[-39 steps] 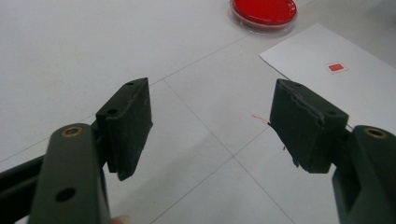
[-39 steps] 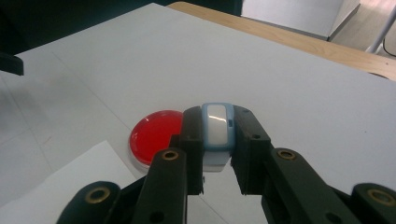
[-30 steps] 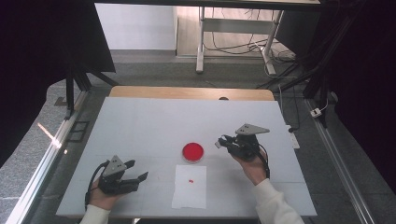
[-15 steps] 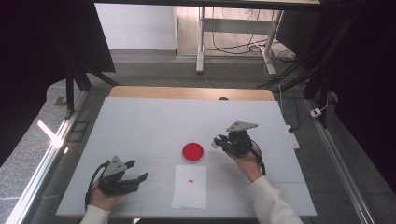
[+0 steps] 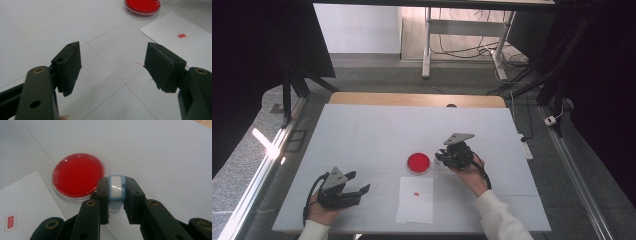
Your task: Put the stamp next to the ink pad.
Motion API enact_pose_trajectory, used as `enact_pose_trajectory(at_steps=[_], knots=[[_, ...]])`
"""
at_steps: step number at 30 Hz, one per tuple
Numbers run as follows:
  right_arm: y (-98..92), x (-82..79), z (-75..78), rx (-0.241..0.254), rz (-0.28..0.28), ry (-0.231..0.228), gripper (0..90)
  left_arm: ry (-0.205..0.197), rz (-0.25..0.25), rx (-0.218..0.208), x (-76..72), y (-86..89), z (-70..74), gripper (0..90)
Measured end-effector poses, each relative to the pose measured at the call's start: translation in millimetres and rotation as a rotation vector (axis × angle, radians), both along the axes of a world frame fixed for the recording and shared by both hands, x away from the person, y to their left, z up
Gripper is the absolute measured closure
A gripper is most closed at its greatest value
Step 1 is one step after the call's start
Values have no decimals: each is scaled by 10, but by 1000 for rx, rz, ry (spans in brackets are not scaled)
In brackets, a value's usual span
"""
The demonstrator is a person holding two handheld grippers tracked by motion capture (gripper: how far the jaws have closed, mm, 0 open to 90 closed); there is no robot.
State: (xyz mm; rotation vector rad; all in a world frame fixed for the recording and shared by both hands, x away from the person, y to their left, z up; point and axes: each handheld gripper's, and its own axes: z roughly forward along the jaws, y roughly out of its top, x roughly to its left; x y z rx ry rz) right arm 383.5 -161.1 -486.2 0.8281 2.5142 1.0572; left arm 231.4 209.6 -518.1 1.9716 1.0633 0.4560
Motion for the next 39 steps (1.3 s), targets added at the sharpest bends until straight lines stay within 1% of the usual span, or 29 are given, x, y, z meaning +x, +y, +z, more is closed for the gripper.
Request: enact_pose_trajectory(at_steps=[3, 6, 9, 10, 13, 15, 20, 22, 24, 29, 31, 34, 35, 36, 38, 39], knots=[[2, 6, -18, -1, -4, 9, 743, 1, 0, 2, 3, -5, -3, 296], [4, 16, -32, -9, -7, 6, 743, 2, -3, 6, 6, -9, -6, 296], [10, 19, -44, -3, -7, 11, 745, 2, -3, 8, 6, -10, -7, 297], [11, 16, -41, -11, -11, 8, 745, 3, -2, 8, 6, -9, -7, 297], [10, 15, -42, -11, -11, 8, 745, 3, 0, 9, 6, -8, -8, 297], [7, 17, -43, -5, -10, 14, 744, 3, -2, 10, 4, -8, -8, 297], [-7, 27, -68, -24, -16, 34, 732, 5, -4, 12, 8, -6, -11, 296], [-7, 29, -82, -20, -19, 43, 729, 3, -1, 10, 7, -5, -11, 296], [-11, 30, -79, -21, -18, 41, 719, 4, 0, 9, 5, -2, -10, 296], [-23, 21, -58, -9, -25, 28, 648, 3, -1, 8, 3, -4, -8, 296], [-37, 24, -51, 20, -31, 24, 623, 3, -1, 9, 4, -5, -9, 296], [-69, 25, -25, 44, -44, 22, 561, 3, 2, 7, 6, -2, -9, 296], [-77, 27, -23, 60, -46, 21, 541, 4, 1, 7, 7, -2, -9, 296], [-89, 26, -13, 62, -51, 19, 526, 4, 1, 7, 8, -2, -9, 295], [-112, 23, -1, 89, -45, 19, 473, 4, 0, 7, 9, -3, -10, 295], [-129, 20, 15, 93, -40, 19, 453, 4, 1, 7, 10, -3, -10, 295]])
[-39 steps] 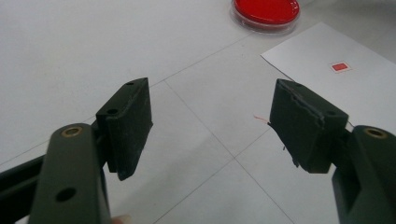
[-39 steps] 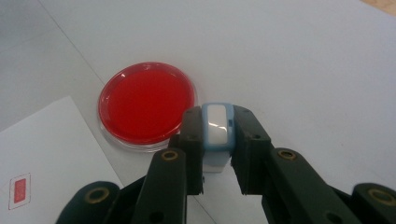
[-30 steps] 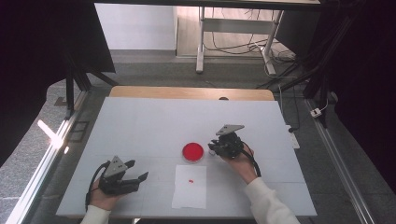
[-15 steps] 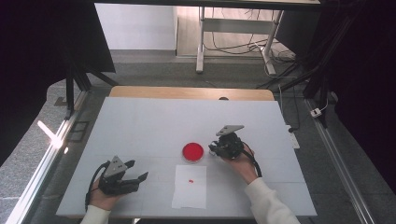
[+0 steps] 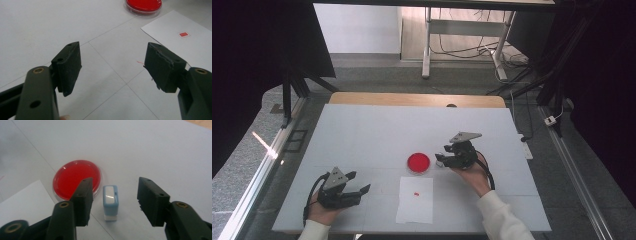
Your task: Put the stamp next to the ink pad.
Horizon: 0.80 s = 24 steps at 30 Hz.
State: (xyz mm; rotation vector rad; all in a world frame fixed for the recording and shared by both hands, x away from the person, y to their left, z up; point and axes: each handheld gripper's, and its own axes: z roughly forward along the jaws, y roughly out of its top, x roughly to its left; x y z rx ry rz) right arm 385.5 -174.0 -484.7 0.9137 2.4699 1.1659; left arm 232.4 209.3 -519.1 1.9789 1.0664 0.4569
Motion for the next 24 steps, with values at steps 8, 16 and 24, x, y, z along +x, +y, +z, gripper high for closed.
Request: enact_pose_trajectory(at_steps=[8, 16, 24], knots=[[-137, -100, 110, 63, 7, -47, 432, 1, 1, -13, 32, 13, -2, 295], [-345, -218, 133, 120, 6, -88, 424, 1, 3, -15, 53, 19, -5, 295], [-606, -408, 123, 128, -5, -151, 421, -1, 0, -16, 45, 37, -4, 294]])
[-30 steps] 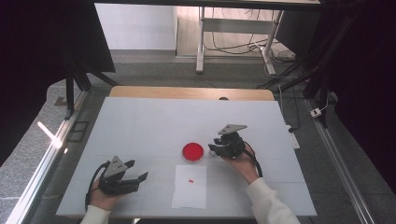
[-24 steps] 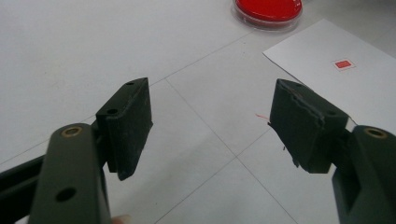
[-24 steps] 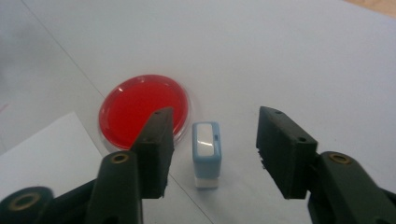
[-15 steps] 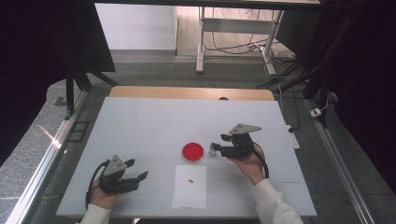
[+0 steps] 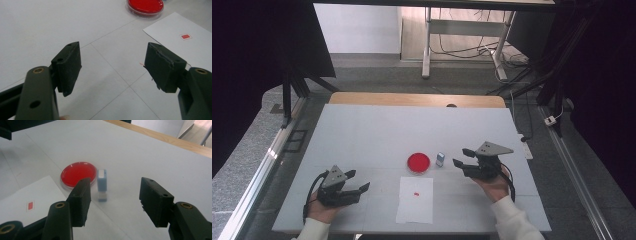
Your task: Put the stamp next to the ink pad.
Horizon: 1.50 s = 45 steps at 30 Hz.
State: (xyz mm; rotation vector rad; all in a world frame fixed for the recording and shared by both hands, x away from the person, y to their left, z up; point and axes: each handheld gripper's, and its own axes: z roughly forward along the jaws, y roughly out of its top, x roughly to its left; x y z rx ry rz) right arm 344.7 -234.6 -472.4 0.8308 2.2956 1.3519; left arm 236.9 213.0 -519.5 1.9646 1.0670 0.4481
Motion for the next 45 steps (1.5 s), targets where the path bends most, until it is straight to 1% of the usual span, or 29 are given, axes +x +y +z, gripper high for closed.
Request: enact_pose_trajectory(at_steps=[3, 6, 9, 11, 13, 18, 20, 23, 25, 27, 31, 36, 39, 43, 45], knots=[[-84, -65, -9, -2, -7, -9, 421, -3, -4, 2, 2, -4, 4, 294], [-154, -131, -12, 10, -15, -18, 420, -5, -7, 4, 12, -18, 2, 294], [-245, -215, -26, 2, -24, -27, 419, -5, -18, 6, 20, -26, -2, 294], [-327, -268, -50, -4, -32, -27, 418, -8, -22, 17, 22, -36, -1, 294], [-416, -321, -87, -1, -43, -19, 418, -9, -27, 22, 25, -46, -2, 294], [-661, -456, -179, -16, -66, -2, 416, -11, -35, 27, 27, -65, -4, 294], [-751, -497, -212, -9, -72, 7, 416, -9, -31, 29, 27, -64, -7, 294], [-820, -530, -243, -13, -80, 10, 416, -10, -30, 34, 24, -68, -7, 295], [-842, -537, -265, -15, -80, 10, 416, -10, -33, 40, 21, -76, -7, 295], [-836, -531, -283, -27, -77, 9, 416, -11, -34, 44, 21, -85, -12, 294], [-776, -515, -302, -30, -58, 20, 414, -9, -34, 50, 21, -88, -19, 295], [-721, -514, -309, -38, -43, 19, 414, -15, -33, 56, 10, -84, -18, 294], [-707, -510, -312, -31, -35, 20, 414, -15, -33, 57, 8, -84, -20, 295], [-708, -513, -301, -32, -42, 10, 415, -16, -32, 57, 7, -83, -21, 294], [-709, -506, -309, -29, -37, 15, 415, -16, -30, 56, 6, -81, -21, 294]])
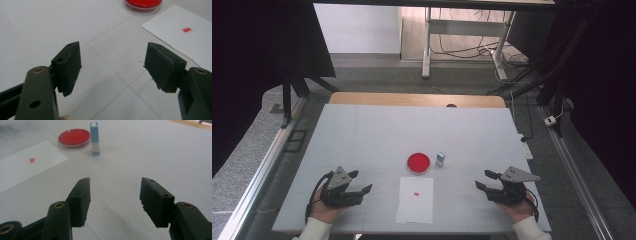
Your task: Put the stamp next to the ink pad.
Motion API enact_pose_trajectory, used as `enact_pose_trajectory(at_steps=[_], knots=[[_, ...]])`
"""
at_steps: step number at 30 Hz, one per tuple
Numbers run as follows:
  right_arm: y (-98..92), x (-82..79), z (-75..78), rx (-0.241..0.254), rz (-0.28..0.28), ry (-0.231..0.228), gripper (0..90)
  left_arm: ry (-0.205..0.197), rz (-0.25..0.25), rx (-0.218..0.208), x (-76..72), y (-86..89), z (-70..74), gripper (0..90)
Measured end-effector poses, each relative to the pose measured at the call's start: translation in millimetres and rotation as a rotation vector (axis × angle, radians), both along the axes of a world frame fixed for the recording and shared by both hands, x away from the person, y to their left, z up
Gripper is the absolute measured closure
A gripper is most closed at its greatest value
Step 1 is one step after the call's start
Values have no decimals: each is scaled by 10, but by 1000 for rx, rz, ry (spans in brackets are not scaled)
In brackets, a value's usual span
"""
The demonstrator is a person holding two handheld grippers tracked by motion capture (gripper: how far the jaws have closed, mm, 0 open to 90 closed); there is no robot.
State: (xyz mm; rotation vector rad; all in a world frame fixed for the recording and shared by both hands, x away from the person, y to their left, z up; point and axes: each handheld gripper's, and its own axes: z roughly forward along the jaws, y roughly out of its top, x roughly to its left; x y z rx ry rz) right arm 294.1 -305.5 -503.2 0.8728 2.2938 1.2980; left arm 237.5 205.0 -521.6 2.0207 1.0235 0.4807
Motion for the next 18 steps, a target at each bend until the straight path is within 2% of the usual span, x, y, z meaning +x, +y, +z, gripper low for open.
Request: enact_pose_trajectory(at_steps=[18], knots=[[-2, -2, -4, -5, 5, 1, 412, -2, 4, 2, 3, 2, 2, 293]])
